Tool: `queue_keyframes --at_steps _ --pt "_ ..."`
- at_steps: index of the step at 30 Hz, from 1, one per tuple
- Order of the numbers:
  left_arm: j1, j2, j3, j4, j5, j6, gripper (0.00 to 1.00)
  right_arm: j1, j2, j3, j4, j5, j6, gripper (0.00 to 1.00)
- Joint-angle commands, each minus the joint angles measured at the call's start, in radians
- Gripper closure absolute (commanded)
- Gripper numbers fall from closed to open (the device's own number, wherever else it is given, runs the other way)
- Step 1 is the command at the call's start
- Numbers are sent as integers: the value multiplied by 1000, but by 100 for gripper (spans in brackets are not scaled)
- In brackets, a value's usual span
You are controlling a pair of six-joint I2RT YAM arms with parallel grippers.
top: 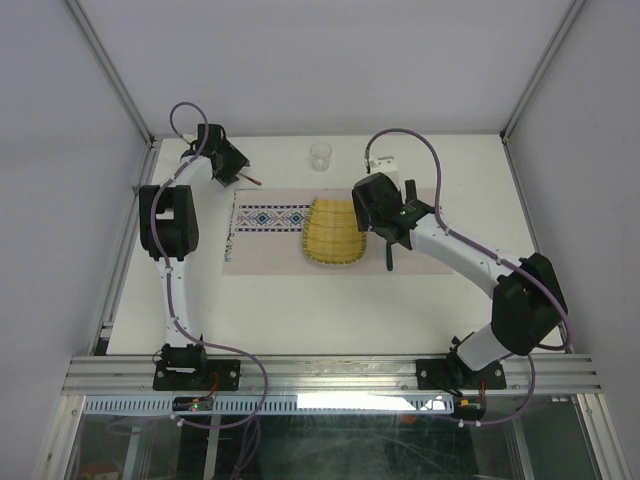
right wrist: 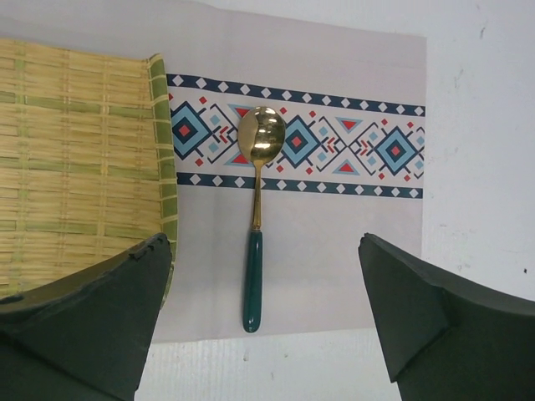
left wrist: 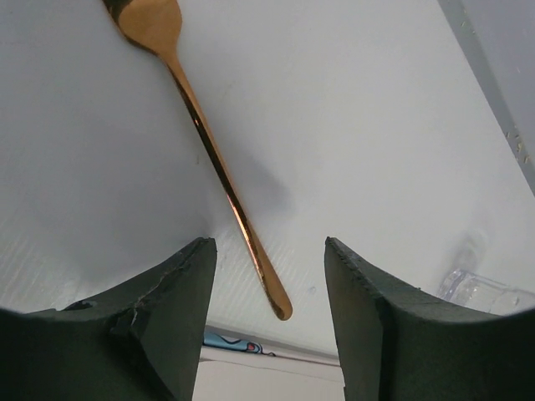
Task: Set the dinner table for one person
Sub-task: Adjust the plate on the napkin.
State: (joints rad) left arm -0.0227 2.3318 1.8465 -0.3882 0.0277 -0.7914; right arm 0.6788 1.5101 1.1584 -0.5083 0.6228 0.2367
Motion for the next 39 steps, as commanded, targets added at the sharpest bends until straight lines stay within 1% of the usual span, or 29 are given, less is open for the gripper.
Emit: queue_keyframes --at_steps 1,6,9,12,14,17,24,29,32,39 --pt "-4 -97 -44 27 16 29 44 0 33 6 59 -49 8 4" --pt "-4 -127 -100 61 21 28 44 0 56 -18 82 -113 44 13" --pt "-2 -138 -87 62 4 35 44 1 70 -27 90 -136 56 23" --pt "0 -149 -47 54 -19 49 44 1 82 -31 95 -147 63 27" --pt "1 -147 -17 32 -42 60 43 0 81 -45 116 -173 68 27" --pt "8 -138 11 16 -38 64 43 -3 72 -74 162 -223 89 27" --pt "13 -133 2 16 -35 66 43 -31 76 -125 244 -341 163 28" --pt "22 -135 -5 16 -38 72 43 -95 43 -225 388 -455 256 32" --pt "25 -136 -8 17 -38 76 43 -123 39 -271 445 -460 261 32" --pt "31 -141 -14 15 -41 81 43 -134 47 -283 483 -460 261 32"
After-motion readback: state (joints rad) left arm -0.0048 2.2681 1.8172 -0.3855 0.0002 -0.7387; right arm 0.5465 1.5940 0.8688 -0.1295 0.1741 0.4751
